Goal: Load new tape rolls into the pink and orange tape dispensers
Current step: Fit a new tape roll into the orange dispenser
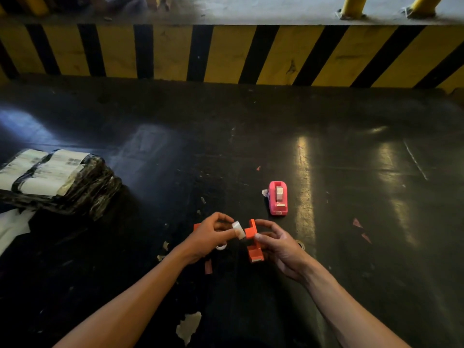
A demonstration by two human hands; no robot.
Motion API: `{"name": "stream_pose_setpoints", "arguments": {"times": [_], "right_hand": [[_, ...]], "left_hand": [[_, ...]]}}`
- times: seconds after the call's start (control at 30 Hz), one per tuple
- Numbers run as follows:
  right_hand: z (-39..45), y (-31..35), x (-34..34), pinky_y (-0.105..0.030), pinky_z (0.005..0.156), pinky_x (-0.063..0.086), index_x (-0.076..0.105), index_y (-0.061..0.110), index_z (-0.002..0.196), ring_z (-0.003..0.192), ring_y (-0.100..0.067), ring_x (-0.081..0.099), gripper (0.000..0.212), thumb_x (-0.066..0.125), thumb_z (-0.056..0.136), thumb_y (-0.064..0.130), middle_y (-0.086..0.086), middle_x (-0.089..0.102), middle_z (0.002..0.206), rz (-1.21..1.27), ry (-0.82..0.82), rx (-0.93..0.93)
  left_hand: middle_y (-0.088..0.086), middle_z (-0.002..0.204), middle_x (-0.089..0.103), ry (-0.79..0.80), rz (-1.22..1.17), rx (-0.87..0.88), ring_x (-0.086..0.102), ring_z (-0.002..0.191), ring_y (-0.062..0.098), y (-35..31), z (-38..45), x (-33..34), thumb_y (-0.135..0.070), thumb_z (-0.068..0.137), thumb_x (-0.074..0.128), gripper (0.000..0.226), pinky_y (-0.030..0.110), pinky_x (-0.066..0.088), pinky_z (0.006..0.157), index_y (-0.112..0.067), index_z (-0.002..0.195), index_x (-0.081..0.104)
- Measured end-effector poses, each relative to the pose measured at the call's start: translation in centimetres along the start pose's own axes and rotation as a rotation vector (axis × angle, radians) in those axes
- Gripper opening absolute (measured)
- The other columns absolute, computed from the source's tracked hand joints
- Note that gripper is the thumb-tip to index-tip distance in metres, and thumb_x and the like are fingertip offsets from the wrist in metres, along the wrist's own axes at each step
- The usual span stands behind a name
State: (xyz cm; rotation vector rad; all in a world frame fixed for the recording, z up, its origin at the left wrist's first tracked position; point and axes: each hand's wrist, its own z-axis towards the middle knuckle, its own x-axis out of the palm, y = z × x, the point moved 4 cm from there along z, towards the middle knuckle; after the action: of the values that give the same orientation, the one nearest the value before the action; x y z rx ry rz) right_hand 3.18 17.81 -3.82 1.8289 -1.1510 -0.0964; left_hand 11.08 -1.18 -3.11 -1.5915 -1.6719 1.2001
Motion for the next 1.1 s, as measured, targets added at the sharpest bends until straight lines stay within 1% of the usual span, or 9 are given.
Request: {"name": "stream_pose_setpoints", "arguments": {"times": [0.1,0.3,0.43,0.57,0.67,0.83,0.93,1.03,1.1], "right_hand": [[0.0,0.1,0.3,-0.05,0.091,0.057,0.059,0.024,0.127,0.109,-0.034,0.069,0.043,0.068,0.089,0.007,-0.02,0.064,0.125,0.005,0.01,-0.009],[0.1,-0.3,0.5,-0.058,0.098,0.051,0.06,0.028,0.124,0.11,-0.036,0.068,0.043,0.069,0.088,0.006,-0.021,0.063,0.127,0.019,0.023,0.017],[-0.1,-0.6,0.8,-0.05,0.09,0.057,0.061,0.03,0.126,0.11,-0.035,0.068,0.046,0.069,0.088,0.004,-0.021,0.062,0.126,0.007,0.056,0.047],[-0.2,-1.1,1.2,-0.043,0.078,0.059,0.062,0.027,0.128,0.108,-0.035,0.069,0.045,0.067,0.089,0.004,-0.023,0.062,0.127,0.034,0.078,0.056],[-0.3,-1.5,1.1,-0.044,0.079,0.059,0.063,0.025,0.128,0.105,-0.033,0.068,0.044,0.068,0.088,0.006,-0.021,0.063,0.124,0.051,0.081,0.066],[0.1,-2.0,0.8,-0.047,0.082,0.057,0.061,0.024,0.13,0.103,-0.033,0.07,0.04,0.066,0.091,0.015,-0.018,0.073,0.115,0.064,0.059,0.077],[0.1,-1.7,0.6,-0.049,0.084,0.058,0.061,0.024,0.128,0.101,-0.033,0.071,0.042,0.07,0.088,0.014,-0.019,0.072,0.115,0.041,0.072,0.072],[0.3,-1.6,0.2,-0.049,0.085,0.058,0.062,0.025,0.128,0.097,-0.032,0.072,0.045,0.072,0.086,0.012,-0.02,0.072,0.116,0.042,0.081,0.076],[0.5,-1.6,-0.2,-0.046,0.078,0.06,0.062,0.025,0.128,0.093,-0.031,0.073,0.048,0.074,0.083,0.013,-0.021,0.071,0.117,0.082,0.058,0.078]], "left_hand": [[0.004,0.113,0.072,0.008,-0.004,0.023,0.071,0.104,0.02,-0.3,-0.1,0.4,-0.026,0.083,0.079,0.033,0.04,0.059,0.091,-0.023,0.113,0.063],[0.007,0.116,0.071,0.031,-0.025,0.021,0.071,0.105,0.021,-0.3,-0.6,1.0,-0.02,0.085,0.077,0.031,0.043,0.059,0.094,-0.02,0.113,0.063],[0.009,0.113,0.073,0.056,-0.043,-0.004,0.073,0.101,0.021,-0.3,-0.9,1.4,-0.021,0.089,0.073,0.028,0.036,0.06,0.089,-0.016,0.116,0.063],[0.01,0.112,0.074,0.06,-0.079,-0.035,0.075,0.099,0.021,0.0,-1.1,1.6,-0.024,0.09,0.072,0.03,0.039,0.06,0.09,-0.014,0.116,0.064],[0.012,0.112,0.074,0.086,-0.07,-0.059,0.075,0.1,0.022,0.1,-1.3,1.6,-0.024,0.09,0.071,0.03,0.041,0.059,0.093,-0.012,0.117,0.064],[0.009,0.11,0.076,0.089,-0.028,-0.062,0.075,0.098,0.02,-0.1,-1.2,1.8,-0.024,0.09,0.072,0.029,0.044,0.059,0.094,-0.013,0.115,0.065],[0.007,0.108,0.076,0.092,0.024,-0.06,0.075,0.096,0.016,-0.7,-1.1,1.9,-0.022,0.092,0.07,0.026,0.038,0.06,0.09,-0.013,0.116,0.065],[0.003,0.108,0.074,0.077,0.103,-0.031,0.074,0.091,0.012,-1.5,-0.9,1.8,-0.025,0.094,0.066,0.026,0.027,0.059,0.078,-0.015,0.118,0.065],[0.003,0.11,0.068,-0.09,0.227,0.023,0.068,0.091,0.013,-1.3,0.0,0.5,-0.031,0.096,0.064,0.03,0.025,0.055,0.077,-0.018,0.123,0.063]]}}
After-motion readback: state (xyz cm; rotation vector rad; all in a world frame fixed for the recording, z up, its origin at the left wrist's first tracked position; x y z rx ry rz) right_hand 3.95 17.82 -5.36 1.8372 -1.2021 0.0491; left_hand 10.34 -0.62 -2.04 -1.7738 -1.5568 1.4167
